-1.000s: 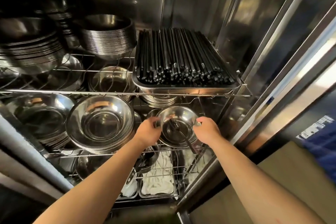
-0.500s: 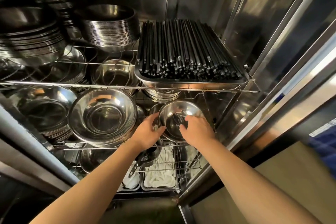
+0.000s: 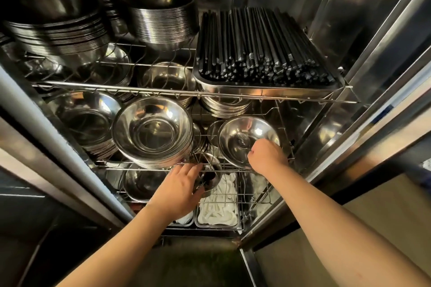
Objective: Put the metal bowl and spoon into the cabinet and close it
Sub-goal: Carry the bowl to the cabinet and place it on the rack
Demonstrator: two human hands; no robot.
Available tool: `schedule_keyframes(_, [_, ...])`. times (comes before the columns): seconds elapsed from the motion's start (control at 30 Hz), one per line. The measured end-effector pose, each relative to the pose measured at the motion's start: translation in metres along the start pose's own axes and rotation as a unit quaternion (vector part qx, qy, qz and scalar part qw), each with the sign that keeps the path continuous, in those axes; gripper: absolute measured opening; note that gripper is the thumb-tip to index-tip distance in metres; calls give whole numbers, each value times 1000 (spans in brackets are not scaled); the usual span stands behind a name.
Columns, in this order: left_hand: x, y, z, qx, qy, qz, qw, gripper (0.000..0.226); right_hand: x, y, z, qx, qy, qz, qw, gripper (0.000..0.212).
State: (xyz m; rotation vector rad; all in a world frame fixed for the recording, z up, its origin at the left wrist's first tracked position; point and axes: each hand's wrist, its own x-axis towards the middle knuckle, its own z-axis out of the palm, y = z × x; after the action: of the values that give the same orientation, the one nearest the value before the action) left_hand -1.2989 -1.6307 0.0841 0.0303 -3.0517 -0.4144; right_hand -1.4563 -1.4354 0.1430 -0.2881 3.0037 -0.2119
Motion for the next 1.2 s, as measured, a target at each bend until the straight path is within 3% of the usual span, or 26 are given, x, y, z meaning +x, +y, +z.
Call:
schedule_keyframes(0.17, [-18, -13, 1, 62, 8, -40, 997, 74, -20, 1, -9, 79, 28, -58, 995, 32])
schedule_keyframes(0.23, [-22, -17, 1, 59, 8, -51, 997, 76, -36, 1, -13, 148, 29, -107, 983, 25])
schedule_keyframes(0.33, [-27, -21, 4, 50, -2, -56, 997, 78, -66, 2, -13, 255, -25, -159, 953, 9])
schedule_keyframes(0.47, [-29, -23, 8, 49, -19, -70, 996, 82, -95, 11, 12, 282, -114, -198, 932, 9])
schedule_keyframes(0.9, [-34, -16, 18, 78, -11, -86, 993, 86, -62, -6, 113, 208, -192, -34, 959, 4])
schedule_keyframes(1.2, [-33, -19, 19, 88, -5, -96, 991, 78, -16, -49, 161, 189, -181, 120, 958, 25])
